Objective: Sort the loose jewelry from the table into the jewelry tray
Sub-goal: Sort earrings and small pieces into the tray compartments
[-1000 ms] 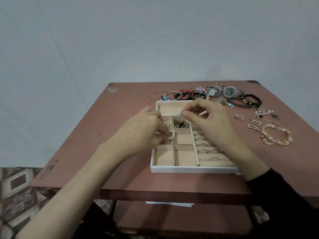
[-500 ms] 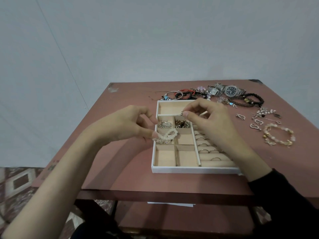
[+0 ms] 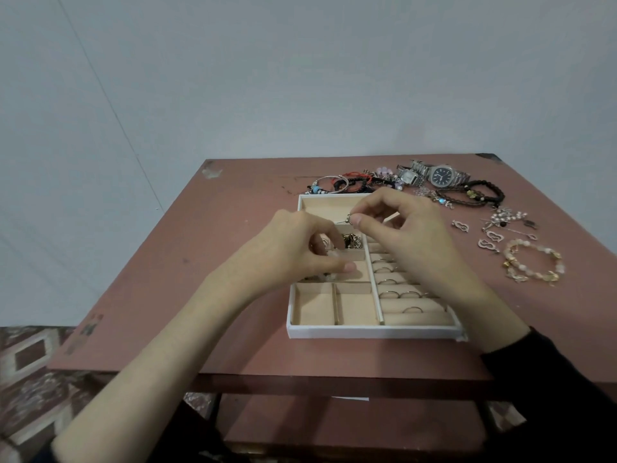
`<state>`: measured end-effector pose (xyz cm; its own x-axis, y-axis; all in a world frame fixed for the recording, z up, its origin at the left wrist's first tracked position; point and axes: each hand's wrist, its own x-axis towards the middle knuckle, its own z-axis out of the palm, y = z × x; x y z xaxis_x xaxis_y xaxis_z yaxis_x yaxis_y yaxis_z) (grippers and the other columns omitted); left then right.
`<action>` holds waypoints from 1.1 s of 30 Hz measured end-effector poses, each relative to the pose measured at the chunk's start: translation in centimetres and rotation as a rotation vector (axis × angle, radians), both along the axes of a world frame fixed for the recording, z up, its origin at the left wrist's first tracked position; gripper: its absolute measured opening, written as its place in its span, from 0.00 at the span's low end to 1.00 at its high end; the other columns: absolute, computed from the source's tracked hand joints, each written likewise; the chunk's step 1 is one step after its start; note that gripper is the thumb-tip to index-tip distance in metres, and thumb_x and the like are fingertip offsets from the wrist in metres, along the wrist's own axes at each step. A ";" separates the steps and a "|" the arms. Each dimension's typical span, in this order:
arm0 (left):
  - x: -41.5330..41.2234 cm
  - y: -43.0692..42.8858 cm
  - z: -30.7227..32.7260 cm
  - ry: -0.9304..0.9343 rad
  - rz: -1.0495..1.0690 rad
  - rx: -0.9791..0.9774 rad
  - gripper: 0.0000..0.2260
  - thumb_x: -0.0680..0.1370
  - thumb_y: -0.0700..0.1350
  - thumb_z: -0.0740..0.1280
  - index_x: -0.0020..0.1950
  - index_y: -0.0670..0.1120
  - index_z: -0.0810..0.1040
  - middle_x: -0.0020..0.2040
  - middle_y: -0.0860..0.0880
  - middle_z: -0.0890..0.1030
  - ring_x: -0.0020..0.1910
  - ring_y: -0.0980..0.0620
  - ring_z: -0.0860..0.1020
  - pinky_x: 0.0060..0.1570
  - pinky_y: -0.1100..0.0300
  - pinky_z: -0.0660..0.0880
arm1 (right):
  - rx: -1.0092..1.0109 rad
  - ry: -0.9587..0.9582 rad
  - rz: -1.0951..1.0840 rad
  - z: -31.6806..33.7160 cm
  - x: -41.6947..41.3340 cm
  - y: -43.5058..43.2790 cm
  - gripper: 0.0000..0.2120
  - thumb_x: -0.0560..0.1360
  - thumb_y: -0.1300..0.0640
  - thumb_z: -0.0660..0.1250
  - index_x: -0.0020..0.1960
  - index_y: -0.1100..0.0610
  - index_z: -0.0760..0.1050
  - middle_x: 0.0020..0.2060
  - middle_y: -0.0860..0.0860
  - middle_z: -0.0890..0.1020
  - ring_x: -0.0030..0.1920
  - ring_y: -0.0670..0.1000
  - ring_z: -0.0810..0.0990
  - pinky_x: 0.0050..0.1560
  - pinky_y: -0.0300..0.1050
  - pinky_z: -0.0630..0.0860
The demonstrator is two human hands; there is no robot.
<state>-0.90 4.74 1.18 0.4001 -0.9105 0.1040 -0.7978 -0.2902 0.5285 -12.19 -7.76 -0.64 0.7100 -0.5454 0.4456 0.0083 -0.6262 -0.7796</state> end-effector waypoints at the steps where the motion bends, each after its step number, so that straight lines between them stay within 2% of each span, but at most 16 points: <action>1: -0.1 0.0 0.0 -0.012 -0.014 0.010 0.11 0.69 0.54 0.73 0.46 0.50 0.83 0.34 0.53 0.81 0.33 0.60 0.77 0.35 0.71 0.72 | -0.004 0.002 0.001 0.0 0.0 0.0 0.04 0.71 0.60 0.70 0.39 0.53 0.79 0.33 0.46 0.80 0.35 0.40 0.74 0.36 0.29 0.67; 5: 0.2 0.3 0.4 -0.057 -0.013 0.038 0.07 0.70 0.49 0.73 0.46 0.50 0.84 0.35 0.53 0.82 0.37 0.58 0.79 0.39 0.67 0.74 | -0.028 0.050 0.012 0.3 -0.1 -0.5 0.05 0.71 0.59 0.71 0.38 0.51 0.79 0.33 0.46 0.81 0.35 0.41 0.75 0.36 0.29 0.68; 10: 0.4 0.5 0.5 -0.147 -0.011 0.099 0.05 0.71 0.42 0.72 0.46 0.49 0.85 0.37 0.52 0.83 0.31 0.62 0.73 0.31 0.77 0.66 | -0.115 0.227 0.084 0.9 -0.2 -0.8 0.06 0.70 0.57 0.72 0.36 0.48 0.80 0.34 0.44 0.81 0.35 0.40 0.75 0.36 0.30 0.69; 12: 0.5 0.5 0.3 -0.174 -0.005 0.110 0.06 0.71 0.42 0.71 0.45 0.50 0.85 0.38 0.53 0.83 0.32 0.61 0.73 0.30 0.76 0.64 | -0.193 0.303 0.092 1.0 -0.1 -0.8 0.06 0.70 0.56 0.72 0.36 0.48 0.79 0.33 0.43 0.79 0.36 0.39 0.74 0.36 0.30 0.68; 15: 0.5 0.6 0.1 -0.199 -0.014 0.140 0.06 0.73 0.44 0.70 0.47 0.52 0.84 0.35 0.56 0.78 0.30 0.62 0.71 0.29 0.74 0.62 | -0.304 0.429 0.082 1.2 0.1 -0.6 0.04 0.71 0.55 0.70 0.38 0.49 0.81 0.35 0.43 0.76 0.38 0.41 0.74 0.37 0.34 0.67; 17: 0.6 0.8 -0.1 -0.170 -0.038 0.141 0.06 0.74 0.45 0.68 0.47 0.52 0.84 0.39 0.55 0.81 0.34 0.59 0.74 0.32 0.71 0.67 | -0.386 0.477 0.084 1.2 0.2 -0.4 0.04 0.71 0.54 0.69 0.39 0.50 0.82 0.36 0.45 0.74 0.40 0.43 0.73 0.37 0.38 0.65; 19: 0.7 1.1 0.0 -0.121 -0.037 0.101 0.06 0.75 0.47 0.67 0.47 0.53 0.84 0.41 0.51 0.83 0.37 0.55 0.77 0.39 0.62 0.73 | -0.438 0.502 0.092 1.3 0.4 0.0 0.04 0.72 0.53 0.69 0.41 0.50 0.82 0.38 0.45 0.73 0.44 0.45 0.71 0.39 0.40 0.63; 20: 0.8 1.3 0.0 -0.086 -0.029 0.076 0.06 0.74 0.49 0.67 0.46 0.54 0.84 0.40 0.51 0.83 0.37 0.56 0.77 0.39 0.62 0.73 | -0.446 0.510 0.095 1.2 0.5 0.1 0.04 0.73 0.53 0.69 0.41 0.50 0.82 0.38 0.45 0.72 0.45 0.45 0.69 0.40 0.41 0.62; 22: 0.9 1.6 0.2 -0.026 -0.033 0.058 0.04 0.72 0.51 0.69 0.44 0.55 0.83 0.39 0.53 0.82 0.36 0.58 0.75 0.36 0.67 0.70 | -0.452 0.516 0.089 1.0 0.7 0.3 0.05 0.73 0.52 0.68 0.42 0.51 0.82 0.37 0.44 0.70 0.46 0.45 0.67 0.42 0.42 0.63; 24: 1.0 1.9 0.4 -0.014 -0.063 0.082 0.02 0.70 0.52 0.71 0.41 0.56 0.82 0.40 0.54 0.82 0.38 0.57 0.75 0.37 0.67 0.70 | -0.461 0.524 0.081 0.8 0.8 0.3 0.05 0.73 0.52 0.68 0.44 0.50 0.83 0.35 0.44 0.69 0.46 0.45 0.66 0.44 0.43 0.65; 28: 1.3 1.9 0.4 -0.040 -0.085 0.104 0.03 0.70 0.48 0.73 0.39 0.57 0.82 0.41 0.57 0.81 0.38 0.58 0.74 0.37 0.70 0.68 | -0.475 0.531 0.076 0.7 0.7 0.4 0.06 0.73 0.50 0.69 0.46 0.48 0.83 0.34 0.44 0.68 0.46 0.46 0.66 0.48 0.46 0.68; 33: 1.2 1.5 0.0 -0.060 -0.100 0.100 0.05 0.70 0.43 0.73 0.40 0.54 0.83 0.38 0.55 0.82 0.35 0.68 0.73 0.34 0.76 0.66 | -0.455 0.485 0.076 0.5 0.4 0.1 0.04 0.72 0.53 0.68 0.43 0.47 0.82 0.33 0.45 0.70 0.43 0.47 0.68 0.45 0.46 0.68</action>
